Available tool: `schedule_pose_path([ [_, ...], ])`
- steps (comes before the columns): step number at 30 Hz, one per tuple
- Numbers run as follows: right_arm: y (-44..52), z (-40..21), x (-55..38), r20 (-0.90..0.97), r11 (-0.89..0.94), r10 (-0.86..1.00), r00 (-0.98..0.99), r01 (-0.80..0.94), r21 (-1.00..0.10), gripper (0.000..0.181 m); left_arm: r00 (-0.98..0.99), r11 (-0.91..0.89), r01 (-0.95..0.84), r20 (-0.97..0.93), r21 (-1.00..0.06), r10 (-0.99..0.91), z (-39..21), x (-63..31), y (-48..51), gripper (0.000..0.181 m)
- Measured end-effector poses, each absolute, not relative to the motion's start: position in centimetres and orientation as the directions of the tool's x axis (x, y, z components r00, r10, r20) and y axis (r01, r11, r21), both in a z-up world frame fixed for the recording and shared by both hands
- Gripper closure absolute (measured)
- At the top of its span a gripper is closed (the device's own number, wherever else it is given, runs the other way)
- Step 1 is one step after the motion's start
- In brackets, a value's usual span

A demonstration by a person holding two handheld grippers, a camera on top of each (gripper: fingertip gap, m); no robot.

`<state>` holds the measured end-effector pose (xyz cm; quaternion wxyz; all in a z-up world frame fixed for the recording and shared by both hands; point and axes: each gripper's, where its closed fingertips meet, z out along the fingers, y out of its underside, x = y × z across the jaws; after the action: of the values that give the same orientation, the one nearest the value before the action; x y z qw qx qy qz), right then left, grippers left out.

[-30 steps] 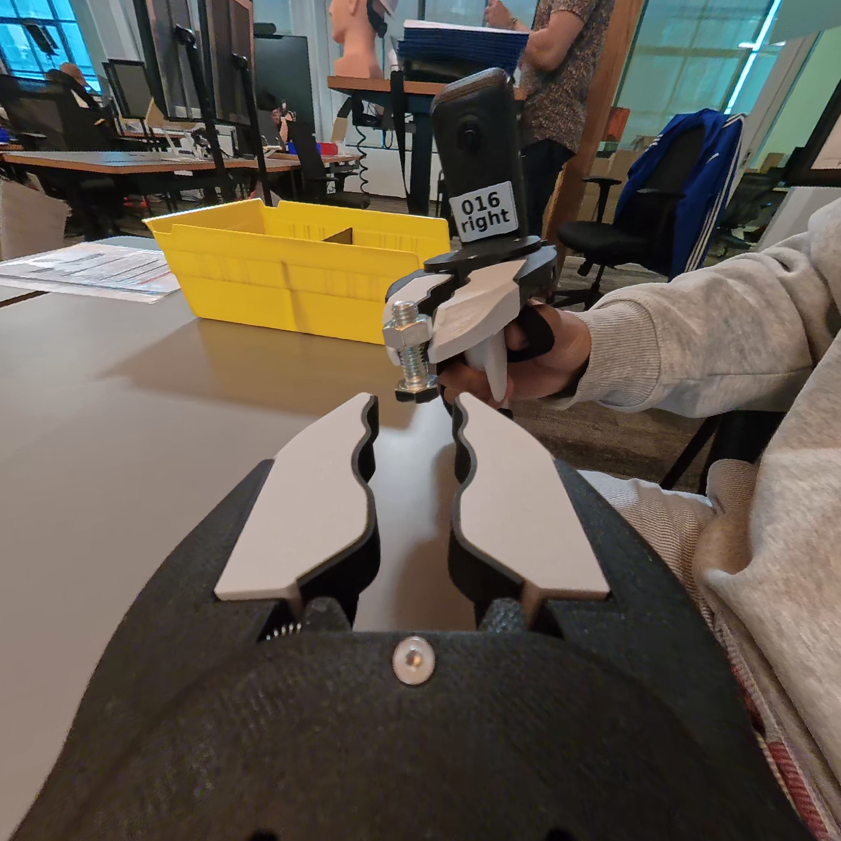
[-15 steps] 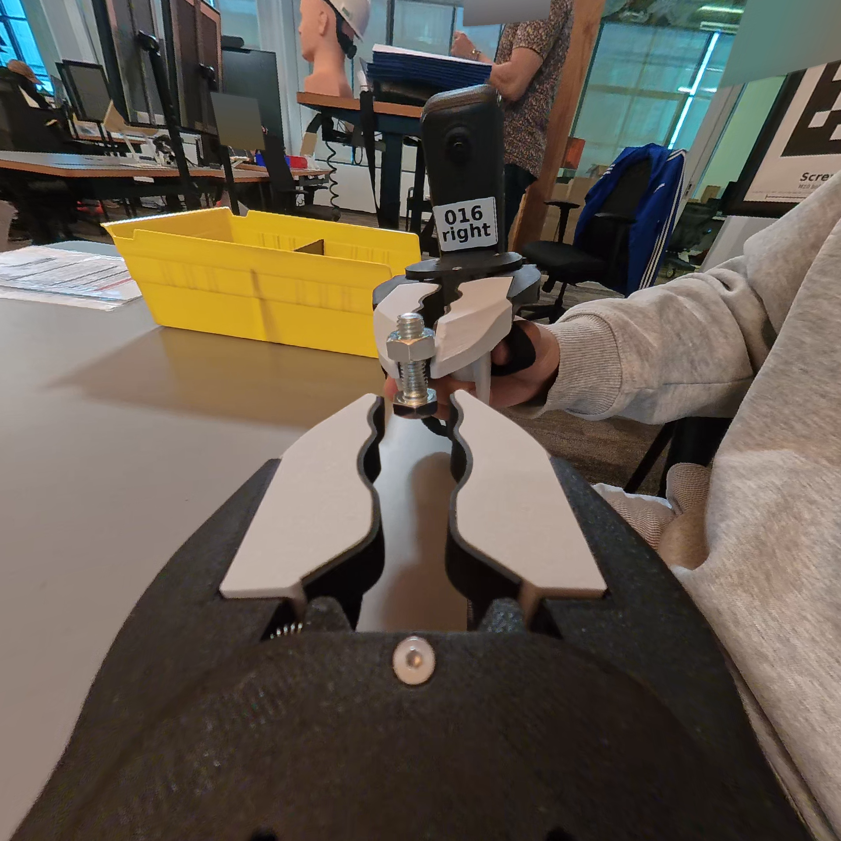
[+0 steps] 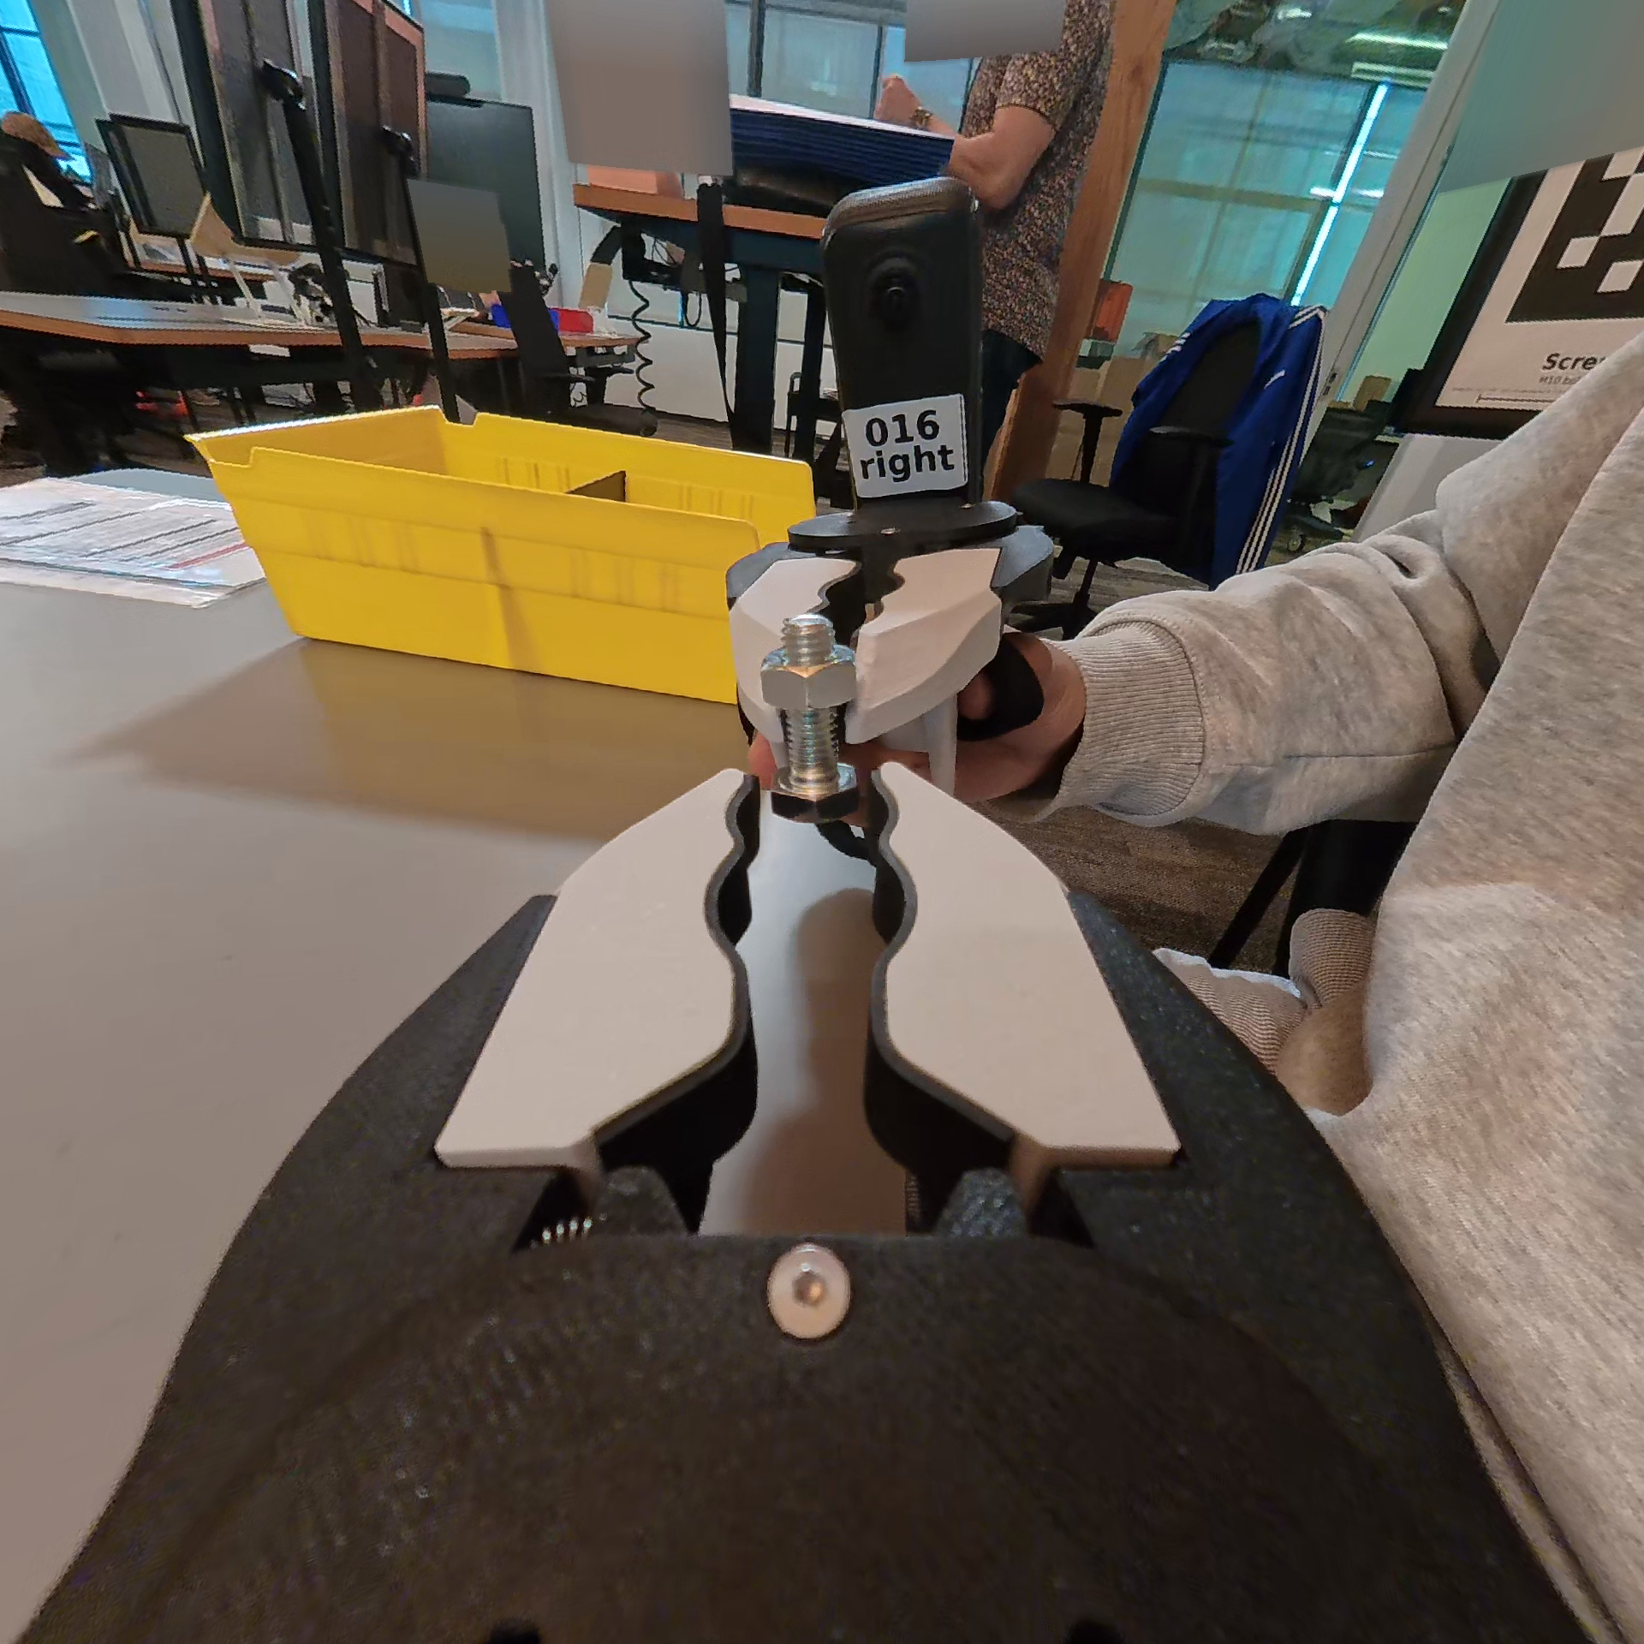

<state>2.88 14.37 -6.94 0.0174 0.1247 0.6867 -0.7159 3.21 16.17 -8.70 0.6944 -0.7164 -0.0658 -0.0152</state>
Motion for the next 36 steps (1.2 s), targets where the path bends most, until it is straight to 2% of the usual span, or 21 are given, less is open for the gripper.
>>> schedule_pose_path([
  [19, 14.4, -6.9, 2.8, -0.187, -0.058, 0.157, -0.97, 0.18, -0.982, 0.172, 0.989, -0.019, 0.126, 0.124, -0.992, 0.075, -8.6, 3.1, 16.1, 0.163],
  [23, 14.5, -6.8, 2.5, -0.176, -0.062, 0.182, -0.967, 0.167, -0.984, 0.172, 0.979, 0.006, 0.175, 0.175, -0.984, 0.1, -8.5, 2.4, 15.9, 0.163],
  [28, 14.8, -6.4, 2.1, -0.117, -0.07, 0.235, -0.965, 0.103, -0.992, 0.164, 0.976, 0.02, 0.173, 0.174, -0.985, 0.132, -8.4, 1.7, 15.6, 0.163],
  [36, 14.8, -6.0, 2.0, -0.118, -0.097, 0.247, -0.962, 0.096, -0.991, 0.157, 0.975, 0.032, 0.176, 0.178, -0.984, 0.133, -8.3, 1.8, 15.7, 0.163],
])
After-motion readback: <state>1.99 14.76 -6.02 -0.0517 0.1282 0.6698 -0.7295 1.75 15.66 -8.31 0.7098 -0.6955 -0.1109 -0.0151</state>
